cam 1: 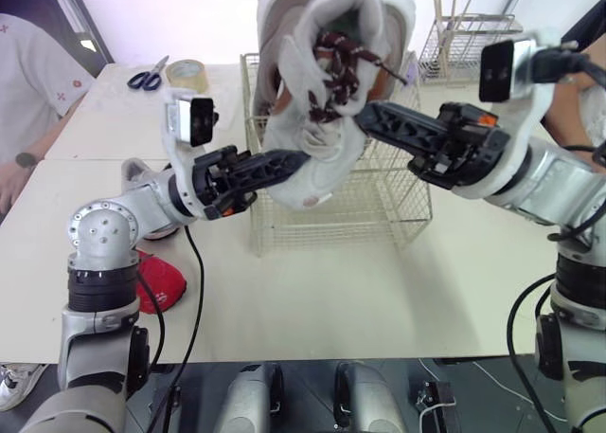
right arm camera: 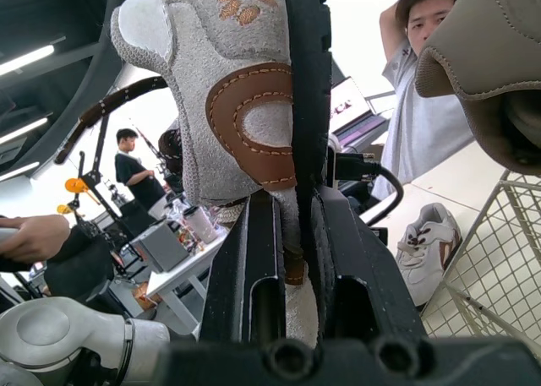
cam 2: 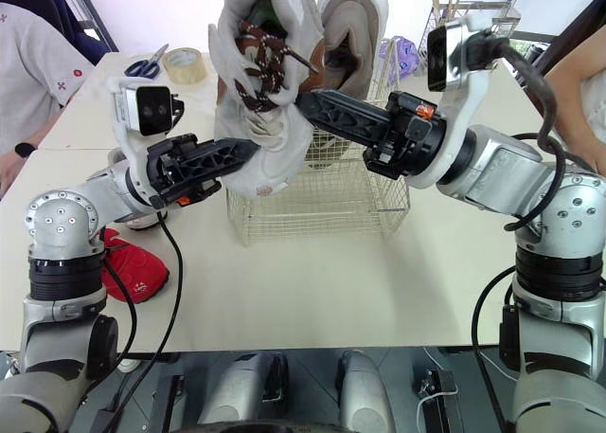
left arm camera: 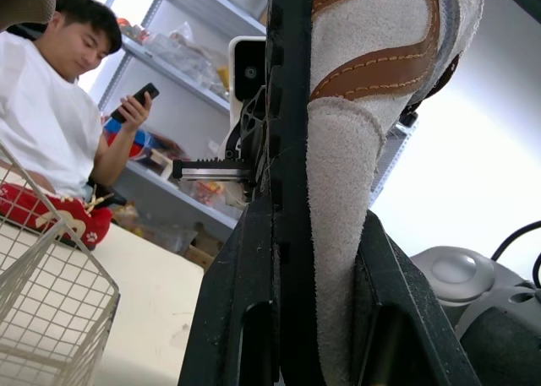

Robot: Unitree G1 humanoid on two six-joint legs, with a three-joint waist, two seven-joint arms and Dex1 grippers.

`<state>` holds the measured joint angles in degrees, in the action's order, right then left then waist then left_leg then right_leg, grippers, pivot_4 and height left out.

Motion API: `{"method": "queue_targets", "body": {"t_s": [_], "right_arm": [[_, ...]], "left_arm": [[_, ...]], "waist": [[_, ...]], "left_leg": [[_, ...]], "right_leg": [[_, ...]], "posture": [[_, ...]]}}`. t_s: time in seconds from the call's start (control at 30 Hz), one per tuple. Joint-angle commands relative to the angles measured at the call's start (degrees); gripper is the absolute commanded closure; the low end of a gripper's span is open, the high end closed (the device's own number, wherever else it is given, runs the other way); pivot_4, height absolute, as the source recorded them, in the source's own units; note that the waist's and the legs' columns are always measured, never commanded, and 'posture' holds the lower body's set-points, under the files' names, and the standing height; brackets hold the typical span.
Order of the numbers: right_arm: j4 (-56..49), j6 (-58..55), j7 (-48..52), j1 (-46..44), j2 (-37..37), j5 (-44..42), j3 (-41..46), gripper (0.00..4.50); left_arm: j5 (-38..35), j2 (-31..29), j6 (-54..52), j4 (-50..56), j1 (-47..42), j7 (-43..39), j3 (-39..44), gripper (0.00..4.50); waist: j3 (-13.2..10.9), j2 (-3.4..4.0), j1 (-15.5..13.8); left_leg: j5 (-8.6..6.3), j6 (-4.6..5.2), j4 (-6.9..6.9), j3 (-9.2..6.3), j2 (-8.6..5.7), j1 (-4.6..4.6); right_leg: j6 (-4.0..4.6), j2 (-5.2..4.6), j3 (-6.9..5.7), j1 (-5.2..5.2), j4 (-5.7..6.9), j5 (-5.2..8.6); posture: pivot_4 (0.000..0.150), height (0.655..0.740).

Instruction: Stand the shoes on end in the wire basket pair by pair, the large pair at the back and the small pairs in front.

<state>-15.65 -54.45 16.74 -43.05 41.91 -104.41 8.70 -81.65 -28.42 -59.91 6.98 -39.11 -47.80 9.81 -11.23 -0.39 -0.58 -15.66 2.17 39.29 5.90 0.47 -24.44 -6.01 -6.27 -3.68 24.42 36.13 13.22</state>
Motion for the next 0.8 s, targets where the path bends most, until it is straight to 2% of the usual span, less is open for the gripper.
{"method": "queue_targets", "body": {"t_s": [0.03,0.17,0.3,0.43,0.63,0.8], "right_arm": [[-1.85,-0.2,2.62,-1.88,-0.16,-0.66,1.05,4.5],[-0.63,-0.05,7.82,-3.34,1.49,2.93,3.27,4.5],[4.22,2.12,20.8,-5.49,6.38,16.46,4.01,4.5],[15.49,12.19,36.48,-8.24,9.28,35.72,0.21,4.5],[37.21,30.61,55.21,-14.41,7.74,58.19,-6.21,4.5],[49.29,38.43,63.55,-19.37,4.25,67.31,-7.95,4.5]], "left_arm": [[-0.24,-1.41,-1.03,0.4,-0.63,0.3,1.03,2.71],[4.11,-5.84,0.09,3.57,0.78,-0.06,1.89,0.81],[5.74,-14.74,-0.86,8.17,3.5,-1.74,4.75,0.81],[3.28,-23.17,-3.07,9.87,6.18,-2.19,9.77,0.81],[-2.1,-27.82,-4.72,11.08,8.77,1.0,14.7,0.81],[-4.95,-28.07,-4.21,12.79,11.68,4.37,16.52,0.81]], "waist": [[0.0,0.0,0.0],[0.0,0.0,0.02],[-0.01,0.0,0.07],[-0.01,0.0,0.09],[-0.03,0.0,0.28],[-0.03,0.01,1.38]], "left_leg": [[0.0,0.0,0.0,0.0,0.0,0.0],[0.0,0.0,0.0,0.0,0.01,0.0],[-0.02,0.03,-0.01,0.01,0.01,-0.02],[-0.14,0.22,-0.01,0.02,0.02,-0.01],[-0.03,0.03,-0.03,0.03,0.02,-0.02],[0.02,-0.06,-0.05,0.0,0.05,-0.01]], "right_leg": [[0.0,0.0,0.0,0.0,0.0,0.0],[0.0,0.02,0.0,0.0,0.0,0.0],[0.01,0.02,0.01,0.03,-0.04,0.0],[0.01,0.04,0.02,0.03,-0.06,0.0],[0.01,0.04,0.01,0.04,-0.1,0.01],[0.0,0.06,0.01,0.04,-0.06,0.01]], "posture": [[0.15,0.74],[0.15,0.74],[0.15,0.74],[0.15,0.74],[0.15,0.74],[0.15,0.74]]}}
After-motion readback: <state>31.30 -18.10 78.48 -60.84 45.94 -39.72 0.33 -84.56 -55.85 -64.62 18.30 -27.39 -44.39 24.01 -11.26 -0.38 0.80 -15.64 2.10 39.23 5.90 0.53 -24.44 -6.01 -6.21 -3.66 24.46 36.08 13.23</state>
